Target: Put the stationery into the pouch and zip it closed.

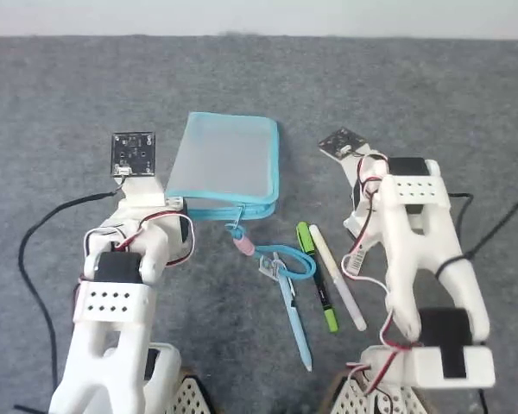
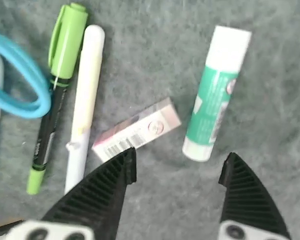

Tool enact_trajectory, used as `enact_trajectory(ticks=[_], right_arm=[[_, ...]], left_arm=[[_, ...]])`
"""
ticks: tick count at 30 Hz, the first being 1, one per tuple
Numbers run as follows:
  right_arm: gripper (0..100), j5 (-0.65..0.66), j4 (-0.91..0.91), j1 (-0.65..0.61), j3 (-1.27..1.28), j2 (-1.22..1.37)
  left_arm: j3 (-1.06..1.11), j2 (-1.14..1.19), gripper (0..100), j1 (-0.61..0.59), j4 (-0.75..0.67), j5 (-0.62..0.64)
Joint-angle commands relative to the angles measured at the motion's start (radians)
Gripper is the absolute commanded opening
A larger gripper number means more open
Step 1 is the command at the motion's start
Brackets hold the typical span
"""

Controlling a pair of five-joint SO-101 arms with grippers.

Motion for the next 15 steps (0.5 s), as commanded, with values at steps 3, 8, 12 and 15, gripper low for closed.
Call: enact_trajectory(ticks=[3,8,12,15], right_arm=[[25.8,0.025,-0.091,0.016,-0.034,0.084],[25.7,0.08,-0.111,0.05,-0.035,0.139],[25.7,0.097,-0.131,0.093,-0.038,0.171],[25.6,0.107,-0.159,0.108,-0.038,0.197]], left_arm=[[-0.01,-0.035,1,-0.008,0.003,-0.02],[-0.008,-0.035,1,-0.008,0.003,-0.018],[-0.008,-0.035,1,-0.008,0.003,-0.018],[-0.008,-0.035,1,-0.008,0.003,-0.017]])
